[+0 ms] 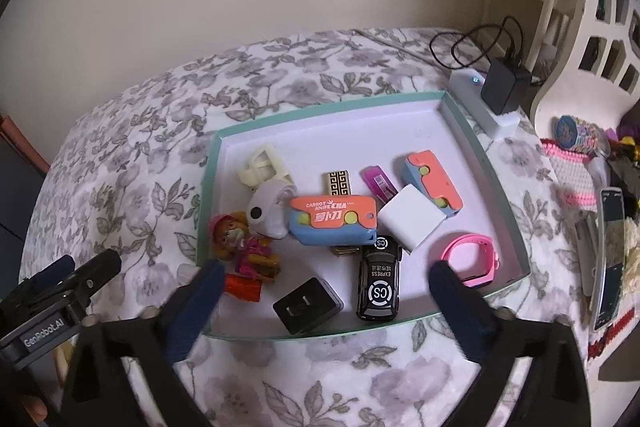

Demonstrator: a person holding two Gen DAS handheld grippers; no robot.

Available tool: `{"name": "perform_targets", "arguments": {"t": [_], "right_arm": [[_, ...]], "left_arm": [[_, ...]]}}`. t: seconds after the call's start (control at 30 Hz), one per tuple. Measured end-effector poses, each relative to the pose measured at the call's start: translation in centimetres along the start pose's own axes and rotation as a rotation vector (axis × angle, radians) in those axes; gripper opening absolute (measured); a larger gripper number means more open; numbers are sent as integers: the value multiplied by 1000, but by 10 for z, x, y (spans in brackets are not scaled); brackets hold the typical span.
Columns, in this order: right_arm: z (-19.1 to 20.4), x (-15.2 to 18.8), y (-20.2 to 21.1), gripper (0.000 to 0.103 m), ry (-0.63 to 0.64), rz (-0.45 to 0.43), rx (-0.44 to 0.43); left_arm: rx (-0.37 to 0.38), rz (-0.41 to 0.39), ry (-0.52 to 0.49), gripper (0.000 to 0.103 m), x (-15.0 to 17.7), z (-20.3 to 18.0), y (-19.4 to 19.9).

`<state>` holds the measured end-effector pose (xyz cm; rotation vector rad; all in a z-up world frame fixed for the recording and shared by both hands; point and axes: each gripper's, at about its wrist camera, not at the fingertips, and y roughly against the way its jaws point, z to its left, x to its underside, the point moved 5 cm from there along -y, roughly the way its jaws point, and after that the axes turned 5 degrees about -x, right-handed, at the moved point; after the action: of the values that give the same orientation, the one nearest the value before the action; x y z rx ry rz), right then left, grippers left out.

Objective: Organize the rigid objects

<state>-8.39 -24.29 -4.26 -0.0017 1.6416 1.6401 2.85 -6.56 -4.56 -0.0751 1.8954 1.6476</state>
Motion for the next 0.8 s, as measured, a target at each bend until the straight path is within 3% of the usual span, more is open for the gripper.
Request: {"name": "perform_targets", "arguments": {"t": [0.3,0.57,0.8], "right_arm": [[3,4,11,103,6,-30,9],[4,6,18,103,14,-36,22],[3,6,18,103,12,-35,21]], "left_arm": [[-7,-36,-15,100,0,-3,13],[-73,-73,-20,100,-2,0,24],[-87,-63,-2,100,-3,4,25]]}}
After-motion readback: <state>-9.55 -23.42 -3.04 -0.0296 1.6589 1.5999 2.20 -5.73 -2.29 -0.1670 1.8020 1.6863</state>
